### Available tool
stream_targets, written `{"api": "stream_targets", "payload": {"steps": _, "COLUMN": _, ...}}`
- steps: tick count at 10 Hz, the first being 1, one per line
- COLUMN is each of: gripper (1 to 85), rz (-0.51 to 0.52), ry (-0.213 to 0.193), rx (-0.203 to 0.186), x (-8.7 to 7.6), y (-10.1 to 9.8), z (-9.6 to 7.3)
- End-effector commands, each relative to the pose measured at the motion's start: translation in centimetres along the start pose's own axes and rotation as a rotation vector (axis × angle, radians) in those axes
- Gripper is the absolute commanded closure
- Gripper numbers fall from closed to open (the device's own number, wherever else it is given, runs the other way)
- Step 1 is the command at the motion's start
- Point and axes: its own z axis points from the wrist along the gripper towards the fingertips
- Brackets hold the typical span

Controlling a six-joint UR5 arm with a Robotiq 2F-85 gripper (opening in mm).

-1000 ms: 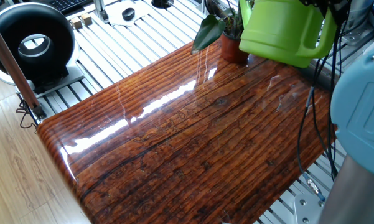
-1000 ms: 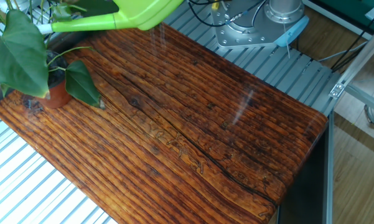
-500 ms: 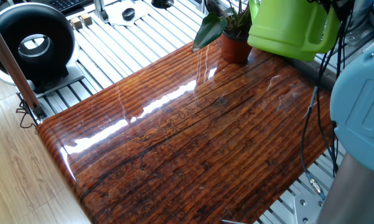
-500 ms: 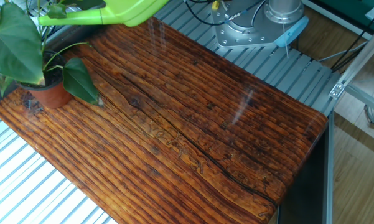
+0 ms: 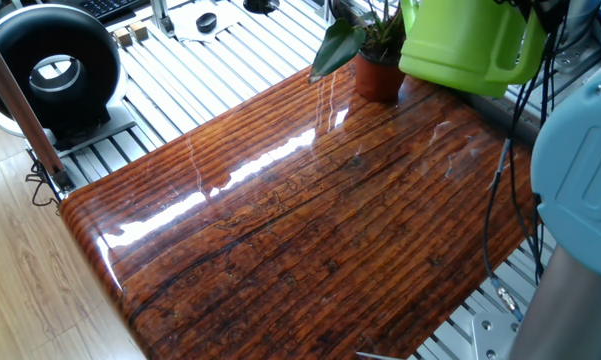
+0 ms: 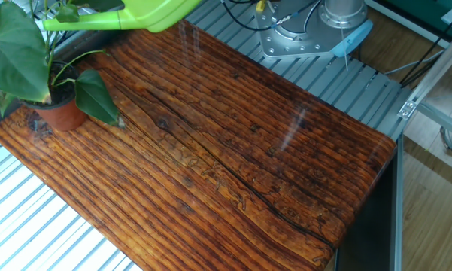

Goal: Water the plant

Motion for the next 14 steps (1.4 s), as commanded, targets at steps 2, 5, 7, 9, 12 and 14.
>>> {"api": "stream_targets", "payload": {"steps": 2, "gripper": 84.3, "rz": -0.051, "ry": -0.062, "rx": -0.044, "x": -1.55, "y": 1.15, "z": -0.09}}
{"api": "stream_targets", "payload": {"steps": 5, "gripper": 84.3, "rz": -0.05, "ry": -0.055, "rx": -0.046, "x": -1.27, "y": 1.46, "z": -0.03}}
{"api": "stream_targets", "payload": {"steps": 7, "gripper": 84.3, "rz": -0.053, "ry": -0.056, "rx": -0.046, "x": -1.2, "y": 1.6, "z": 0.04}}
{"api": "stream_targets", "payload": {"steps": 9, "gripper": 84.3, "rz": -0.065, "ry": -0.07, "rx": -0.047, "x": -1.53, "y": 1.65, "z": 0.03}}
{"api": "stream_targets", "payload": {"steps": 12, "gripper": 84.3, "rz": -0.037, "ry": -0.049, "rx": -0.04, "x": -1.01, "y": 1.52, "z": 0.07}}
{"api": "stream_targets", "payload": {"steps": 14, "gripper": 84.3, "rz": 0.199, "ry": -0.02, "rx": -0.017, "x": -0.99, "y": 1.3, "z": -0.38}}
